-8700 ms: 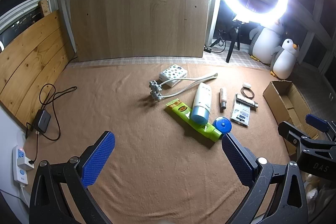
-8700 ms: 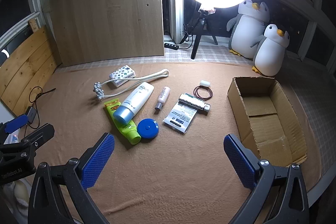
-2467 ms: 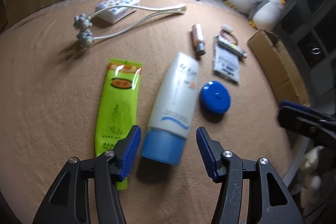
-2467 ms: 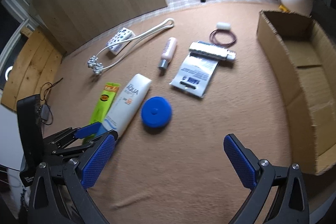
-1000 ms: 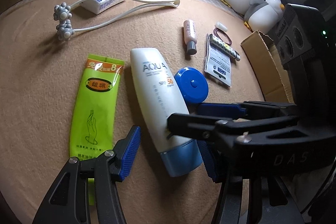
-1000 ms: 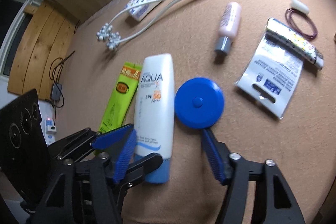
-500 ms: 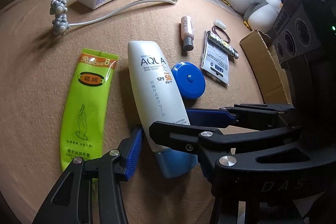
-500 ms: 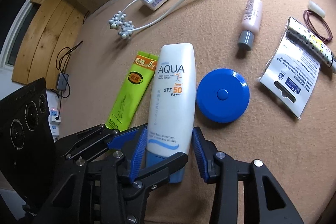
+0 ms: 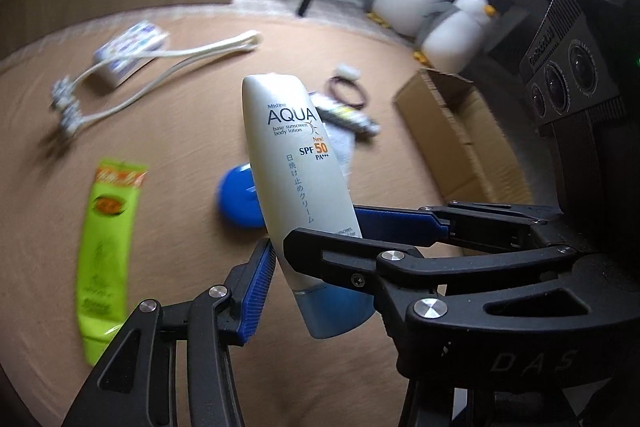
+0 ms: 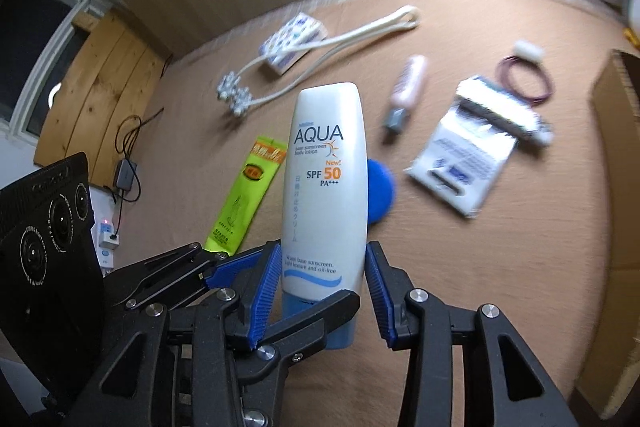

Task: Organize objects
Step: 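Lift the sunscreen tube with the right tool and lower it into the cardboard box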

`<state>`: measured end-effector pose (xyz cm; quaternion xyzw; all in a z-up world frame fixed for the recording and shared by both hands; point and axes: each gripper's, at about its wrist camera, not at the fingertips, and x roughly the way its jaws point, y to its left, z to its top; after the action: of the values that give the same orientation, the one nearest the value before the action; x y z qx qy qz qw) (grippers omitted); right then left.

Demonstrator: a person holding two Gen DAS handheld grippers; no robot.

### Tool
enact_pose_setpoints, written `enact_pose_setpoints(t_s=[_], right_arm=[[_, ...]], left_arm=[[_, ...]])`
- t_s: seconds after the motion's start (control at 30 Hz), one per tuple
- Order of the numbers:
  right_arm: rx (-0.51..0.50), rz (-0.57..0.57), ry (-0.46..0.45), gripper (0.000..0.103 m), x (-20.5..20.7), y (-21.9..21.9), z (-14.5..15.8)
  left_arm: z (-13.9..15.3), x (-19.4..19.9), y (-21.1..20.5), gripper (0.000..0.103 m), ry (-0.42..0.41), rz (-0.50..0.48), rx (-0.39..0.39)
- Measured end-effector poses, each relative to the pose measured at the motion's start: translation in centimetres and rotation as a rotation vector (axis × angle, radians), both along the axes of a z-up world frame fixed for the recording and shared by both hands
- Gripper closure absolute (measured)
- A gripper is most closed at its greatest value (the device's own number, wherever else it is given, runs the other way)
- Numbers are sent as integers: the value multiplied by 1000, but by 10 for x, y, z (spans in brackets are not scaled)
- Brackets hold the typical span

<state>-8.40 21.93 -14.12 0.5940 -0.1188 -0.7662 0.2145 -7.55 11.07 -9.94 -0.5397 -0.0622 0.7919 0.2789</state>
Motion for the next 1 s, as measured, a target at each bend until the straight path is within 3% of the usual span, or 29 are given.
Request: enact_pose_setpoints(t_s=[0.57, 0.8, 1.0], right_arm=[[67, -207, 88, 64, 27, 163, 47], [74, -274, 73, 64, 35, 209, 39], [88, -294, 65, 64, 36, 225, 32]], left_arm=[[37, 17, 173, 52, 59, -210, 69], [27, 20, 224, 52, 27, -262, 77], [21, 21, 244, 52, 13, -284, 70]])
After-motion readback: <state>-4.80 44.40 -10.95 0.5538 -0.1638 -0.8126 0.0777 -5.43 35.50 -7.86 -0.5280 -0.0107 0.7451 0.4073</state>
